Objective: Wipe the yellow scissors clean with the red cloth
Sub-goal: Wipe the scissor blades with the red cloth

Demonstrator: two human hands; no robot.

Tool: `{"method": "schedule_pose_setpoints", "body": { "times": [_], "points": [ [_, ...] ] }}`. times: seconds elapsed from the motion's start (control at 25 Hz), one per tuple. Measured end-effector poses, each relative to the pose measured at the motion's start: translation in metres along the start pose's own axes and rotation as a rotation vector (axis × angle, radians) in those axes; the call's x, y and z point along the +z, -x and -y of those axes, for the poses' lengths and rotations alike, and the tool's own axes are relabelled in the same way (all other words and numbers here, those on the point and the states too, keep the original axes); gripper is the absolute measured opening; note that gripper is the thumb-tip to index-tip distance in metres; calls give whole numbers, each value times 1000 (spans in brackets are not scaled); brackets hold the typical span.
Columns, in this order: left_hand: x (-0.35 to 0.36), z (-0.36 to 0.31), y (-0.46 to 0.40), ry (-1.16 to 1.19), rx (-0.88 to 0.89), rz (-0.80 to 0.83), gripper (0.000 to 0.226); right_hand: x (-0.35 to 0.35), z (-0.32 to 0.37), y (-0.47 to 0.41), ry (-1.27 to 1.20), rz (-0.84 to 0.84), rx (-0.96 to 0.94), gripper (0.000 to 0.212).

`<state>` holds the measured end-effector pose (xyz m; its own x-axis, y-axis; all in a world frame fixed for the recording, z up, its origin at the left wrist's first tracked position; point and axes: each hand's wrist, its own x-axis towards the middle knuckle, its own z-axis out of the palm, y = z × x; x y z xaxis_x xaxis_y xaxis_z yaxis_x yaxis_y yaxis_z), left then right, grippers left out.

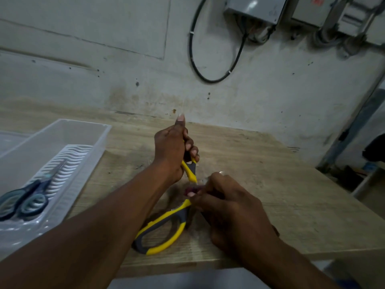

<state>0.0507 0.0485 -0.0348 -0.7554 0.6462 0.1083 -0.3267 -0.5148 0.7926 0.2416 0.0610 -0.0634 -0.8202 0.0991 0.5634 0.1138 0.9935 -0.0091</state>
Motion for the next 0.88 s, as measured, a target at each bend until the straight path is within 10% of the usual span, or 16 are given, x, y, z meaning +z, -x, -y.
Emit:
{"method": "schedule_pose_setpoints", "body": {
  "times": [0.68,0.88],
  "points": [
    [1,-1,-2,50,-65,21,53,-26,-27,23,43,96,-22,43],
    [1,-2,-9,45,-33,22,51,-59,-42,16,-313,-166,213,25]
  ]
}}
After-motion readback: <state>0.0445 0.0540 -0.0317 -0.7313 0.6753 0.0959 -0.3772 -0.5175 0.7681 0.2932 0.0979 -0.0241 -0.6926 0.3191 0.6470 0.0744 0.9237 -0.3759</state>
